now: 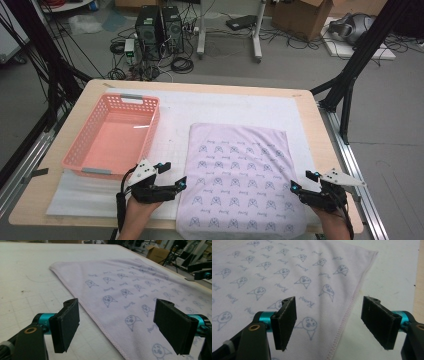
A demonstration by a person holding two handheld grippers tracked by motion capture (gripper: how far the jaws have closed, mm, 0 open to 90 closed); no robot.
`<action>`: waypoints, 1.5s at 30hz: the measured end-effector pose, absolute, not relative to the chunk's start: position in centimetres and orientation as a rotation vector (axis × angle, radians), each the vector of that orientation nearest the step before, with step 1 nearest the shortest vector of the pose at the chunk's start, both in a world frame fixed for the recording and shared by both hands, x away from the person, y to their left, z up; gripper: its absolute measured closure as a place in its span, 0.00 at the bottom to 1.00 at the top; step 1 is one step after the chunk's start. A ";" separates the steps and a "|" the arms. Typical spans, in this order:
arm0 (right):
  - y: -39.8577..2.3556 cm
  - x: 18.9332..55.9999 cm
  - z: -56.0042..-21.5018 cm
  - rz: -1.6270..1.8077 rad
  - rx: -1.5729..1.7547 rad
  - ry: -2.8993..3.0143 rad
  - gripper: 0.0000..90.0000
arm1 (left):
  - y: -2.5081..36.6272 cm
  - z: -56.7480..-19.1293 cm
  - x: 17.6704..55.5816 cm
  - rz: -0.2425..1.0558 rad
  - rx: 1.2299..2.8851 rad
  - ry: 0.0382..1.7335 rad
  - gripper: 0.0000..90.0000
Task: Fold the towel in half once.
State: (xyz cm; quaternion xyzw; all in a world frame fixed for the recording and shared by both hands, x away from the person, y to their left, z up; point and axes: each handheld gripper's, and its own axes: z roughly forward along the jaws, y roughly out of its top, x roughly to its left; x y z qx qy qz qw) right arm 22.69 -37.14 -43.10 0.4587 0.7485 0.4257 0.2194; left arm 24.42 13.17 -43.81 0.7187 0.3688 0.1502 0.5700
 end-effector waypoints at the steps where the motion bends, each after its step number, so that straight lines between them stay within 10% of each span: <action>1: -37.1 22.7 -43.1 1.179 1.271 2.068 0.31 | 13.1 -43.8 24.6 0.374 1.687 0.859 0.26; 37: -36.4 34.6 -44.2 0.949 1.500 2.144 0.57 | 7.9 -44.8 37.7 0.374 1.963 1.158 0.44; 45: -36.0 34.9 -43.9 0.910 1.488 2.174 0.94 | 7.1 -44.7 37.7 0.462 2.007 1.139 0.79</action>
